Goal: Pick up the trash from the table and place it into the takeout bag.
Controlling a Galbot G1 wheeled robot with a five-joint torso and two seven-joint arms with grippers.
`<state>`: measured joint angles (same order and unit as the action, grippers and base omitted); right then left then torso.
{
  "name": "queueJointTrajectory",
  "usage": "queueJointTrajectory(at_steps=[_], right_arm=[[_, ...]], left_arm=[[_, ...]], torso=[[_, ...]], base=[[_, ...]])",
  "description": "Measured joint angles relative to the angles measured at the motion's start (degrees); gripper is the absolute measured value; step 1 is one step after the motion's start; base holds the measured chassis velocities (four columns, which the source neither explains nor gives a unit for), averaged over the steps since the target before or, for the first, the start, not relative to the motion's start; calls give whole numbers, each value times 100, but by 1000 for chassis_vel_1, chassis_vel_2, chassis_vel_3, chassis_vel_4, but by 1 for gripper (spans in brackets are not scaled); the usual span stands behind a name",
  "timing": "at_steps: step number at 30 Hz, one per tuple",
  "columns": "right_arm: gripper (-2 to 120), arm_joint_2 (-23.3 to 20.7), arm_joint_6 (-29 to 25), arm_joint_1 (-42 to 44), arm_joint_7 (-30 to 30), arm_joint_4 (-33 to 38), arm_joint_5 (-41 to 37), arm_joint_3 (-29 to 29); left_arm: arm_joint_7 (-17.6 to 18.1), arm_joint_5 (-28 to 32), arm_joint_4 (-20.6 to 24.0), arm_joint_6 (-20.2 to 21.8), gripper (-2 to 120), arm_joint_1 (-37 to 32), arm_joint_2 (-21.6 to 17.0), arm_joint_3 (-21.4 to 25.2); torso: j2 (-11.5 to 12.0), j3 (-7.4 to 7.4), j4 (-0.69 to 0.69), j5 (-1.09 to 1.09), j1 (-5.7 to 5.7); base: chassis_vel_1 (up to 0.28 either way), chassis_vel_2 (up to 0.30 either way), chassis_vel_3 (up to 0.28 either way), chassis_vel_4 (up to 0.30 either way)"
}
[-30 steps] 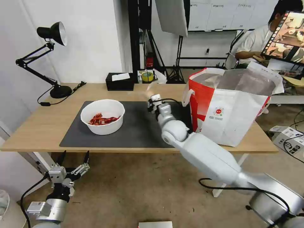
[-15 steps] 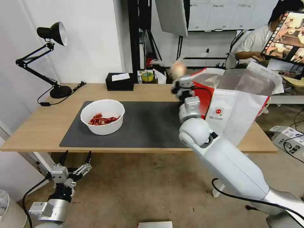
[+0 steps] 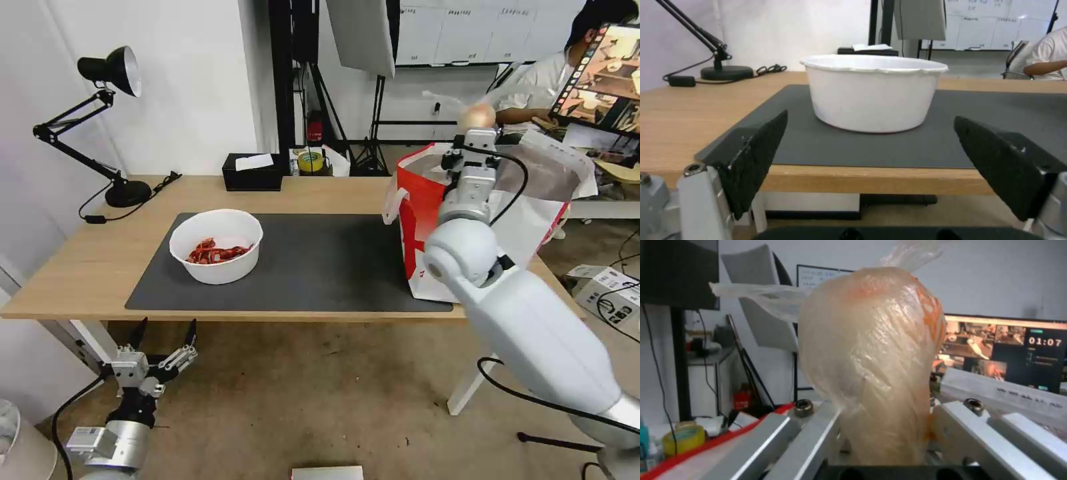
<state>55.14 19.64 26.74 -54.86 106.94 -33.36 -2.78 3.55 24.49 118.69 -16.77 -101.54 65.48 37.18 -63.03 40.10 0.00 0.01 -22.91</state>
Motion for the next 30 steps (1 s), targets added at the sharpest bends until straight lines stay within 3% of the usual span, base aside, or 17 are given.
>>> queueJointTrajectory(at_steps=[4,12,15,20,23,27,30], right_arm=[[12,-212,158,144,-51,105,-312,123],[39,-403,337,146,-85,215,-684,190],[56,-464,372,143,-86,241,-818,209],[68,-502,387,161,-87,283,-981,228],[86,-532,390,178,-92,321,-1097,246],[97,-559,393,179,-93,332,-1154,250],[100,-586,393,179,-90,332,-1173,253]], left_arm=[[2,-16,-5,2,100,16,6,-37],[2,-12,-1,4,100,25,-29,-38],[2,-10,3,7,100,27,-31,-44],[2,-10,7,9,100,27,-31,-52],[2,-10,12,13,100,28,-34,-53],[2,-14,16,17,100,31,-32,-58],[2,-18,27,19,100,32,-27,-60]], torso=[[0,0,0,0,0],[0,0,0,-1,0],[0,0,0,-1,0],[0,0,0,-1,0],[0,0,0,-1,0],[0,0,0,-1,0],[0,0,0,-1,0]], base=[[0,0,0,0],[0,0,0,0],[0,0,0,0],[0,0,0,0],[0,0,0,0],[0,0,0,0],[0,0,0,0]])
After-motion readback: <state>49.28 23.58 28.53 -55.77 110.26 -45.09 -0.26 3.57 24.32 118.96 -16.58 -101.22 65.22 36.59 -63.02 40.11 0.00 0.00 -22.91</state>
